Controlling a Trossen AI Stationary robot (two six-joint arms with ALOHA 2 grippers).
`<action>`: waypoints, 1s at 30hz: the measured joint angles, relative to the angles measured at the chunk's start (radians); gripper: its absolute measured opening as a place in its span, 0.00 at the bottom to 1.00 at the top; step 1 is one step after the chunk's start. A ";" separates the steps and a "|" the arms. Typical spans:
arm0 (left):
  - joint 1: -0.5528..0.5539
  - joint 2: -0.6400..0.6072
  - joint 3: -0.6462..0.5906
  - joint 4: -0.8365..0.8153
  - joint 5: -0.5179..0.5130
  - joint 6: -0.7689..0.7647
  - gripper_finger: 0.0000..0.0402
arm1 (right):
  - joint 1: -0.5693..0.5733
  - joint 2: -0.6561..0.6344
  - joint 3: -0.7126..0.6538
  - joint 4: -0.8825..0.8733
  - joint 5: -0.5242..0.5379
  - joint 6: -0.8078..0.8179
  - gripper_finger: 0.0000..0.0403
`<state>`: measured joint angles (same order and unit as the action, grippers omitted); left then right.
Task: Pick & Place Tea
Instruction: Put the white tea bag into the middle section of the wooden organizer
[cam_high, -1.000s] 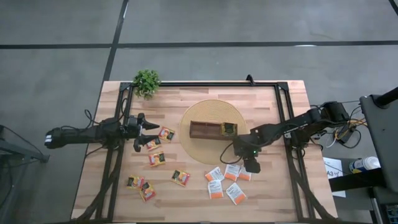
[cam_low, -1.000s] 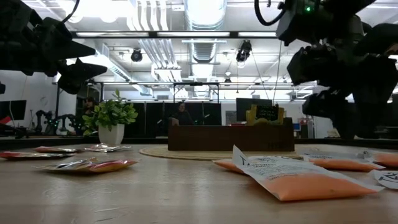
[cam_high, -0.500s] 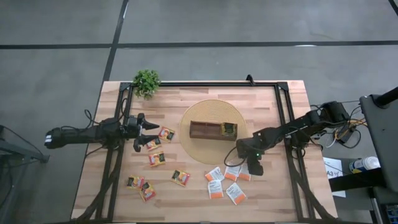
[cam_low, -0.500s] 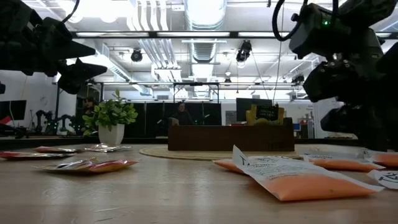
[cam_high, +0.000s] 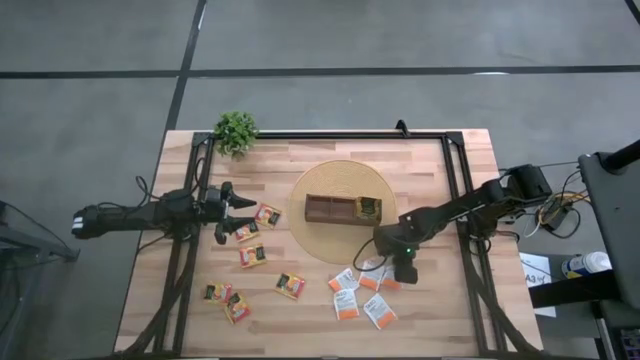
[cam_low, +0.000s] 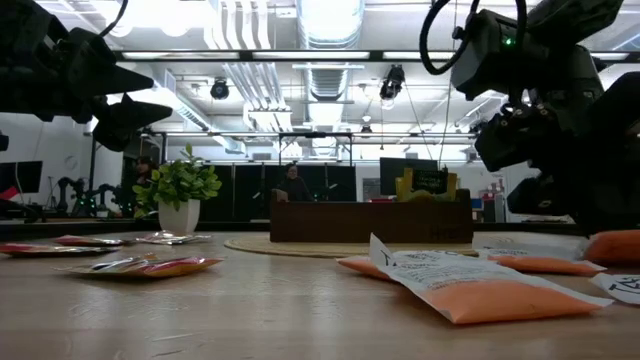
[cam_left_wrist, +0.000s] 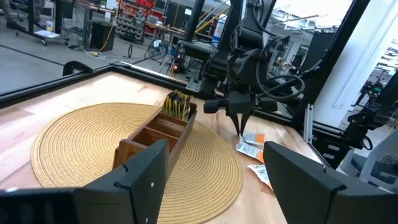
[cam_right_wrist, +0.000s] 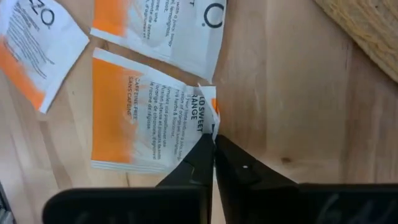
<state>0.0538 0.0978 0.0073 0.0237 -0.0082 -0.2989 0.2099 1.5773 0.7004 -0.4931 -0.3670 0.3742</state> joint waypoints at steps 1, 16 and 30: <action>0.000 0.000 0.000 0.000 0.000 0.000 0.64 | 0.000 -0.001 0.014 -0.022 0.003 -0.013 0.02; 0.000 0.002 0.000 0.000 0.000 0.000 0.64 | -0.043 -0.009 0.421 -0.347 0.390 -0.126 0.02; 0.000 0.004 0.000 0.000 0.000 0.000 0.64 | -0.264 0.139 0.782 -0.557 0.640 -0.397 0.02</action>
<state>0.0537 0.1020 0.0071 0.0238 -0.0082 -0.2992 -0.0542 1.7165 1.4825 -1.0503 0.2729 -0.0227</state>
